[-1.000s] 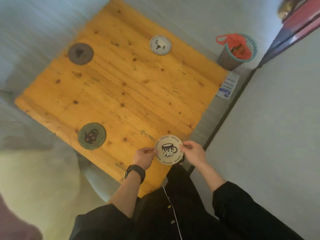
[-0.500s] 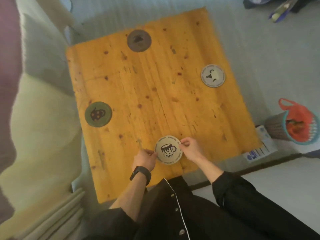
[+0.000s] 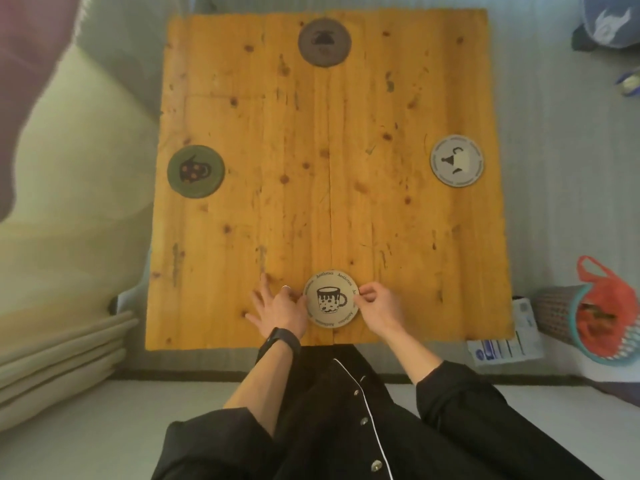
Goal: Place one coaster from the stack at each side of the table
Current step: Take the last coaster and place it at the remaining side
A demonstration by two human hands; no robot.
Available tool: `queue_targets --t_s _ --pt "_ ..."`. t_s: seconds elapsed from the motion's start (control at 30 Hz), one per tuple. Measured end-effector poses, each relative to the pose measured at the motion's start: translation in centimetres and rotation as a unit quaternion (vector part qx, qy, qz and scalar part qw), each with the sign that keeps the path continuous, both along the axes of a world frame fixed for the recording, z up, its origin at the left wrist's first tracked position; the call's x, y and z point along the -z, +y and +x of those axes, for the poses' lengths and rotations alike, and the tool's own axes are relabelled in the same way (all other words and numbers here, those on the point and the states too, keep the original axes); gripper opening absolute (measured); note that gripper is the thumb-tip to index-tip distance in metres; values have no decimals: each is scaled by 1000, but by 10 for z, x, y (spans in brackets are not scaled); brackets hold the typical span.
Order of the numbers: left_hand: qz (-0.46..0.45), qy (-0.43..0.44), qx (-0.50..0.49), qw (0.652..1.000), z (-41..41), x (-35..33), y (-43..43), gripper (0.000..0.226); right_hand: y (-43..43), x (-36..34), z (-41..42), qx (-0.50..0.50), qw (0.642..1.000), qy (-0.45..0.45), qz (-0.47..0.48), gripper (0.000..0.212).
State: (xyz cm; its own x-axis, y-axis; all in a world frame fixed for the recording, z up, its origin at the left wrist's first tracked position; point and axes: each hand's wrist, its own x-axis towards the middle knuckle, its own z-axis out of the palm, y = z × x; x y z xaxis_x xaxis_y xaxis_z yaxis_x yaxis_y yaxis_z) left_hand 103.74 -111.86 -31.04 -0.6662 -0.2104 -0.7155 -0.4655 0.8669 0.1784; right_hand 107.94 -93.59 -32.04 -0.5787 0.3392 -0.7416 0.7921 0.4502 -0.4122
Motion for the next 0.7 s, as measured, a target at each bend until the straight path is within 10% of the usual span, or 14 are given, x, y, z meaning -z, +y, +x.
queue_targets --t_s 0.7 --pt "-69 16 80 994 -10 1 -7 25 -18 11 -2 -70 994 18 80 13"
